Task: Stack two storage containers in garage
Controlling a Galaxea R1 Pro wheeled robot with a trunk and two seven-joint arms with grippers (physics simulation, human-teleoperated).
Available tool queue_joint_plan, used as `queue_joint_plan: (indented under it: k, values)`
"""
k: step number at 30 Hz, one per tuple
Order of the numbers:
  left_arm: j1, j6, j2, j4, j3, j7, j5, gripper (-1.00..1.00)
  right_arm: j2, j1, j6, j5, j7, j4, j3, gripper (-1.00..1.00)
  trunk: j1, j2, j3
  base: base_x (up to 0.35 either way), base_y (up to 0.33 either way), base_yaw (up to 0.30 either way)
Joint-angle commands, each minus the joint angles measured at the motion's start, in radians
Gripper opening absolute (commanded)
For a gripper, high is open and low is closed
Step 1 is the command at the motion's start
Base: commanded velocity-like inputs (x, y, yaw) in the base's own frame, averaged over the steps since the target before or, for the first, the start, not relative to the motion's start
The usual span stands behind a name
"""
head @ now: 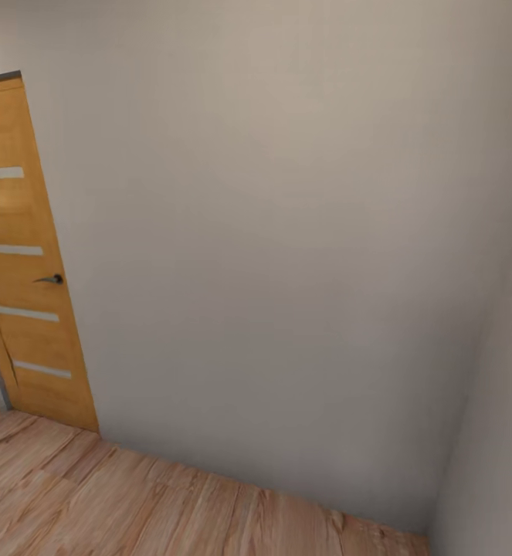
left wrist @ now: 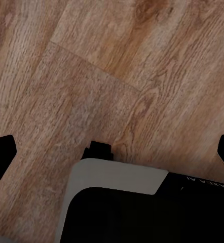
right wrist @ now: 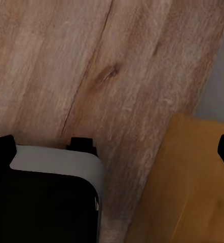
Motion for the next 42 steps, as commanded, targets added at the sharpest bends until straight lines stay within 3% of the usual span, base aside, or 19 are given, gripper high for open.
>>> queue_joint_plan:
  k: [1,9,28,37,42]
  values:
    - [-0.001,0.000,0.000,0.000,-0.009,0.003,0.008,1.00,0.002,-0.001,-0.006,0.001,-0.003,0.003,0.006,1.00,0.001,-0.001,-0.001,0.322,0.000,0.193]
    - [0.000,-0.002,0.001,0.000,-0.009,0.004,0.008,1.00,0.002,-0.001,-0.007,0.000,-0.003,0.003,0.007,1.00,0.001,-0.001,-0.001,0.265,0.000,0.263]
    - [-0.001,-0.005,0.004,0.000,-0.008,0.008,0.011,1.00,0.016,-0.001,0.003,-0.001,-0.009,0.002,0.003,1.00,0.001,-0.001,-0.001,0.009,0.000,0.280]
    - [-0.001,-0.005,0.004,0.000,-0.008,0.010,0.056,1.00,0.022,-0.001,-0.001,-0.004,-0.011,-0.001,-0.005,1.00,0.001,-0.001,-0.001,0.000,0.000,0.299]
    - [-0.001,-0.005,0.004,0.000,-0.008,0.011,0.062,1.00,0.021,-0.001,-0.008,-0.010,-0.010,-0.002,-0.006,1.00,0.001,-0.001,-0.001,0.000,0.000,0.299]
